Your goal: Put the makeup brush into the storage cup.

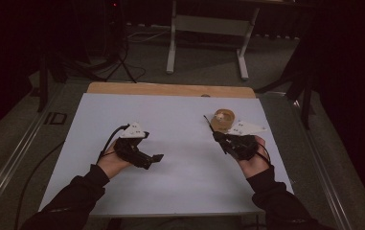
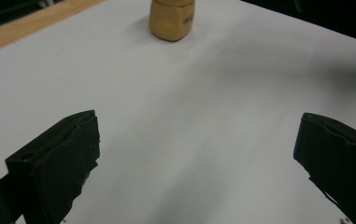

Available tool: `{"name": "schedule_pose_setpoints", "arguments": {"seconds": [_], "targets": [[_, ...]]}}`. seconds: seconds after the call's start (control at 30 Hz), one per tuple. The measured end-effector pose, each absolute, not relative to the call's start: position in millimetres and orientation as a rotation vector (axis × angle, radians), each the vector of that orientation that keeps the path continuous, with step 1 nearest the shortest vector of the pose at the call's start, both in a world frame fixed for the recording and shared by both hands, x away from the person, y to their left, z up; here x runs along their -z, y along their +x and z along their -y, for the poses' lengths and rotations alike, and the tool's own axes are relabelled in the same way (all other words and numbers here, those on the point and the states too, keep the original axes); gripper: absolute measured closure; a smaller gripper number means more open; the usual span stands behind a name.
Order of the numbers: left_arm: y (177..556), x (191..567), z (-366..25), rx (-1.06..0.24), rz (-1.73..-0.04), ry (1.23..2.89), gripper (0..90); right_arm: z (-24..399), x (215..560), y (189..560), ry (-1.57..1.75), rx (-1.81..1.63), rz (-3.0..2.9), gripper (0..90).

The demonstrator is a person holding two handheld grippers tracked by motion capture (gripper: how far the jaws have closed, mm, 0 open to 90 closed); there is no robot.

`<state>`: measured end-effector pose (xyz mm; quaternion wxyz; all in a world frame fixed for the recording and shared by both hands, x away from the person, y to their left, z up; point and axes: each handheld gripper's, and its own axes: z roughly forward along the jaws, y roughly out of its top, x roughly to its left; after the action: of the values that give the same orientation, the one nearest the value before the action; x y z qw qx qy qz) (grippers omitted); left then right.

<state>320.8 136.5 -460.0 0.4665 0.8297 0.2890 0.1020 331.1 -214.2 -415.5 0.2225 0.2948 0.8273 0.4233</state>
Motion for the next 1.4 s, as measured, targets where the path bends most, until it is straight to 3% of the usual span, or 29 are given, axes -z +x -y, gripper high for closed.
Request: {"name": "schedule_pose_setpoints", "arguments": {"seconds": [0.6, 1.4], "targets": [[289.5, 485.3, -140.7, -0.274, -0.719, 1.961, 0.6, 229.9, 401.8, 338.4, 0.934, -1.335, -2.097, 85.7], [288.2, 505.4, -158.3, -0.354, -0.780, 1.889, 0.6, 243.4, 384.6, 374.8, 0.945, -1.366, -1.879, 85.7]]}}
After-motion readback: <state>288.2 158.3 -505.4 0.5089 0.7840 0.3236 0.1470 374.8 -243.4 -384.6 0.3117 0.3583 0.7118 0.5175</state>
